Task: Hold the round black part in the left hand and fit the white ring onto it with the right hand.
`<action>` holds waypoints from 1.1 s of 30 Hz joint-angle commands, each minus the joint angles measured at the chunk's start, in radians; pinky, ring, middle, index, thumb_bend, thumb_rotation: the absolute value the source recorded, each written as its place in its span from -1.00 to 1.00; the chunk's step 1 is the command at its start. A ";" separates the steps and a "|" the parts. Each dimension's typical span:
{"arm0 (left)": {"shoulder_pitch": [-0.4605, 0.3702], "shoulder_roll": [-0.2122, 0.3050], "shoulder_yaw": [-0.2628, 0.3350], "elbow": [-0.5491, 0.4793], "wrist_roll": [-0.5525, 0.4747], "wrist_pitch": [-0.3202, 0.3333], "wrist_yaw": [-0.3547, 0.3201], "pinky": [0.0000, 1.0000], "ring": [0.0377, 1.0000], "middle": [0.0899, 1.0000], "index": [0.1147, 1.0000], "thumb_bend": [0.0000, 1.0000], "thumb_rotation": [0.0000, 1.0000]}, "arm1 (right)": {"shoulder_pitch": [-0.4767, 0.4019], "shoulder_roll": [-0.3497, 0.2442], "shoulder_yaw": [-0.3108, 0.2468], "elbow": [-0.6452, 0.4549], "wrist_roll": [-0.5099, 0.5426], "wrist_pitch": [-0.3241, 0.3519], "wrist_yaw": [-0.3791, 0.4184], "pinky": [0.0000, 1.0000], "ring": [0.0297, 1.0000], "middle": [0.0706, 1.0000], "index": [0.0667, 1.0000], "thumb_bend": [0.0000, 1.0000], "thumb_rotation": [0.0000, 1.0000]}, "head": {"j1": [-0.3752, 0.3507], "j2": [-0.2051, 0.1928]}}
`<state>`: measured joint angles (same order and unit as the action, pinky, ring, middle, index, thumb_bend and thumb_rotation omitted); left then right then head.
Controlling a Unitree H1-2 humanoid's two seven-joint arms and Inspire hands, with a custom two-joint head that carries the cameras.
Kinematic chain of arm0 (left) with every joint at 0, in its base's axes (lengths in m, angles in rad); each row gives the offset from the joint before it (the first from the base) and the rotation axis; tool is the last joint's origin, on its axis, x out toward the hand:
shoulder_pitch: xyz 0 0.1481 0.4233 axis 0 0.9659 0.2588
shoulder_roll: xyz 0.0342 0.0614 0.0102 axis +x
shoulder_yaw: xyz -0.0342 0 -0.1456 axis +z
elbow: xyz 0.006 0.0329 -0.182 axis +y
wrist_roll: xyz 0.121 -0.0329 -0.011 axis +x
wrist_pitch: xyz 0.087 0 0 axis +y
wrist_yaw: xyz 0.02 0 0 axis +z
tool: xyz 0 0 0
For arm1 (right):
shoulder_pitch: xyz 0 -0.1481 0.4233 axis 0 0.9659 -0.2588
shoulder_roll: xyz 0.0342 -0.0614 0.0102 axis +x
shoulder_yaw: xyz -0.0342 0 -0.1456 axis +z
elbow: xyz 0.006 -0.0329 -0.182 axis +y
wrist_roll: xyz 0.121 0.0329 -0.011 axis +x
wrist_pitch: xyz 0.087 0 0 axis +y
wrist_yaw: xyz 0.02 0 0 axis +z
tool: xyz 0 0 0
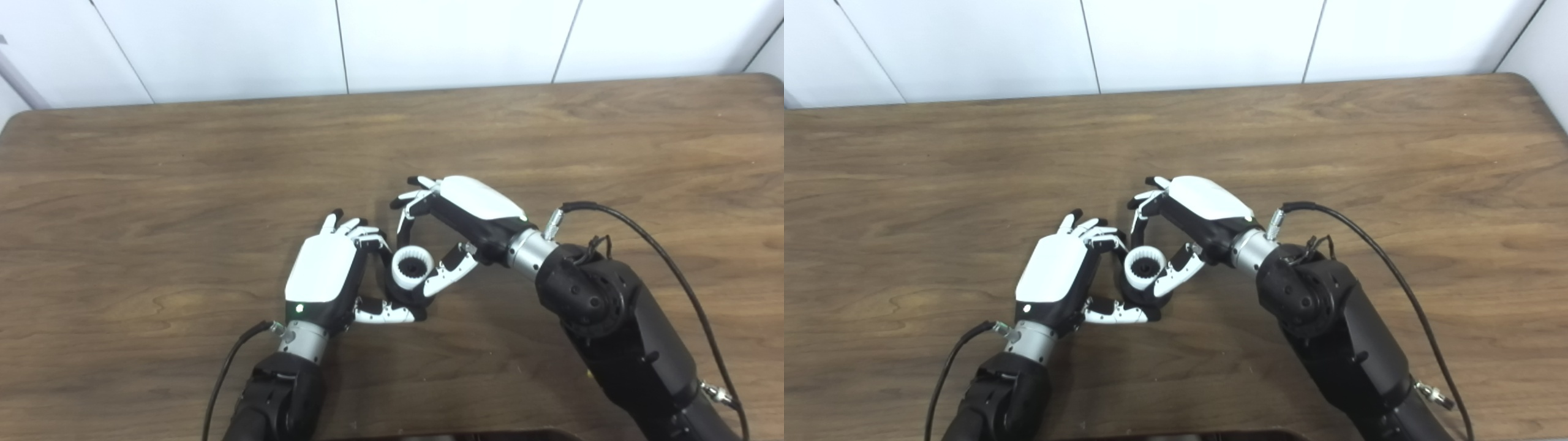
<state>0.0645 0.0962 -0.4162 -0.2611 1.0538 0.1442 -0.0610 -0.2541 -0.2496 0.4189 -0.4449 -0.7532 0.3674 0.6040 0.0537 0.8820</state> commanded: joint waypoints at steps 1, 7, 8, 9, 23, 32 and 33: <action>-0.016 0.001 -0.001 -0.029 0.004 -0.009 -0.005 1.00 0.75 0.48 -0.16 0.04 -0.90 | -0.030 0.008 -0.011 -0.011 -0.004 -0.026 -0.031 1.00 0.97 0.68 -0.11 0.04 -0.71 | 0.001 0.002; -0.016 0.000 -0.001 -0.028 0.007 -0.007 -0.004 1.00 0.75 0.49 -0.16 0.04 -0.90 | -0.027 0.007 -0.008 -0.012 -0.008 -0.028 -0.033 1.00 0.97 0.68 -0.11 0.04 -0.71 | 0.001 0.002; -0.016 0.000 -0.001 -0.028 0.007 -0.008 -0.004 1.00 0.75 0.49 -0.16 0.04 -0.90 | -0.027 0.007 -0.008 -0.013 -0.009 -0.029 -0.033 1.00 0.97 0.68 -0.11 0.04 -0.71 | 0.000 0.005; -0.016 0.000 -0.001 -0.028 0.007 -0.008 -0.004 1.00 0.75 0.49 -0.16 0.04 -0.90 | -0.027 0.006 -0.007 -0.013 -0.010 -0.030 -0.034 1.00 0.97 0.68 -0.10 0.05 -0.71 | 0.000 0.005; -0.021 -0.003 -0.001 -0.020 0.009 -0.007 0.001 1.00 0.74 0.48 -0.16 0.04 -0.90 | -0.034 -0.011 -0.001 -0.015 -0.029 -0.042 -0.012 1.00 0.98 0.72 0.16 0.70 -0.54 | 0.000 0.006; -0.030 -0.002 0.002 -0.005 0.001 -0.015 0.012 1.00 0.74 0.48 -0.17 0.04 -0.90 | -0.037 -0.017 -0.001 -0.012 -0.043 -0.042 -0.005 1.00 1.00 0.78 0.27 0.90 -0.56 | -0.011 -0.001; -0.031 -0.001 0.002 -0.003 0.001 -0.016 0.013 1.00 0.74 0.48 -0.17 0.04 -0.90 | -0.037 -0.019 0.000 -0.013 -0.045 -0.041 -0.001 1.00 1.00 0.79 0.28 0.90 -0.56 | -0.011 -0.001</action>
<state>0.0580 0.0965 -0.4146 -0.2574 1.0539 0.1430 -0.0622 -0.2548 -0.2625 0.4241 -0.4445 -0.7924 0.3485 0.6094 0.0414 0.8805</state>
